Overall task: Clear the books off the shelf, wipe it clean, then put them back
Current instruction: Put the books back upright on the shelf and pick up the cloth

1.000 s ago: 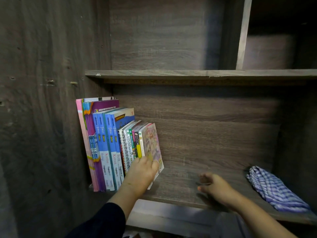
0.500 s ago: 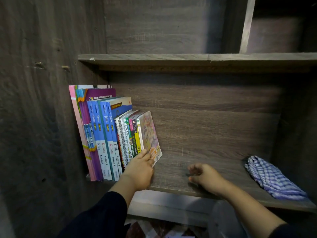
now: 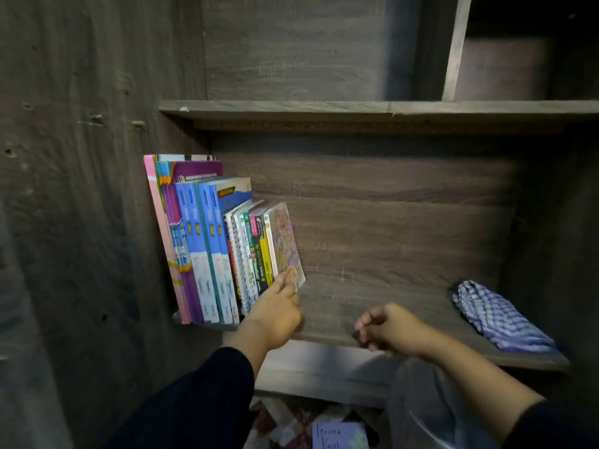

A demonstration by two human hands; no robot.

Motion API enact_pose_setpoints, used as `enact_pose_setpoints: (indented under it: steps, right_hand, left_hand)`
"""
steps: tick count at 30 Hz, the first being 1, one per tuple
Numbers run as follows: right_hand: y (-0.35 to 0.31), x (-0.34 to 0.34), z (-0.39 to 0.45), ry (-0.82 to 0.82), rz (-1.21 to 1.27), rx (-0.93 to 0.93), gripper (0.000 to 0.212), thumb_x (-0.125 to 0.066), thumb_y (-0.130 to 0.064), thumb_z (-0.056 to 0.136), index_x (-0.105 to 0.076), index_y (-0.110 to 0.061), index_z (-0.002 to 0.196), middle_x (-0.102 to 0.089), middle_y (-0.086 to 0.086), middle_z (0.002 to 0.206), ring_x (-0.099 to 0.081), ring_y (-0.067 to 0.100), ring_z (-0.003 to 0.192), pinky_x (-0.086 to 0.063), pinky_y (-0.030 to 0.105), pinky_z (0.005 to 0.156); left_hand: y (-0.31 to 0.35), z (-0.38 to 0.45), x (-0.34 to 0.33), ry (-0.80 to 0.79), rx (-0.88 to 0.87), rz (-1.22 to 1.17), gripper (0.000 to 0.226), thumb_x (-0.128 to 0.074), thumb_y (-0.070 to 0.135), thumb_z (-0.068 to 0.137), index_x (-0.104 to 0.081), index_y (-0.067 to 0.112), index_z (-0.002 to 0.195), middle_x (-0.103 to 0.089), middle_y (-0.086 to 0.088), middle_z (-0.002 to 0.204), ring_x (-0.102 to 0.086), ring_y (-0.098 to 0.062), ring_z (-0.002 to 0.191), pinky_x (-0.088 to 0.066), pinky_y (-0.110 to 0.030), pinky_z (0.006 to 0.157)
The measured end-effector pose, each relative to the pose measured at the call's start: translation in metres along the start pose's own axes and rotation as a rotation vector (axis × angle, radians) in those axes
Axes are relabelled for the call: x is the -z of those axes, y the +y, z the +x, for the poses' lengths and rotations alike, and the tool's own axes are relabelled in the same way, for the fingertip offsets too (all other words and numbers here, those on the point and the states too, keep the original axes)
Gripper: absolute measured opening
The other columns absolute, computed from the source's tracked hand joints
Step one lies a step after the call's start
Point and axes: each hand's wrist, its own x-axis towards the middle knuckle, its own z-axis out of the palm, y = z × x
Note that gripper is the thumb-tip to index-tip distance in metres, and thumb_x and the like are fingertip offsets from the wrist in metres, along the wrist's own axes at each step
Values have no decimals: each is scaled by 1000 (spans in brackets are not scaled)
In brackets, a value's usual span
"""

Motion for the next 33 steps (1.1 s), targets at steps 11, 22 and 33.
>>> enact_pose_setpoints:
  steps: [11, 22, 33]
  right_hand:
    - [46, -67, -33, -237, -191, -227, 19, -59, -6, 87, -60, -17, 71, -56, -3, 59, -50, 11, 54, -40, 16, 40]
    - [181, -145, -7, -108, 134, -539, 16, -73, -16, 80, -67, -8, 93, -68, 6, 95, -62, 20, 89, -52, 28, 80]
    - [223, -183, 21, -96, 645, -812, 28, -64, -23, 88, -57, -6, 108, -64, 9, 80, -61, 22, 67, -47, 28, 55]
  left_hand:
    - [68, -48, -9, 151, -260, -292, 20, -53, 26, 84, -68, 13, 88, -67, -4, 86, -56, -27, 88, -39, -32, 66]
    - [164, -35, -116, -516, 85, -929, 36, -50, 45, 91, -61, 19, 112, -60, -10, 124, -54, -30, 112, -46, -36, 90]
    - [236, -12, -186, -884, 582, -1904, 42, -77, 35, 71, -69, 21, 110, -69, -1, 115, -65, -22, 102, -50, -43, 97]
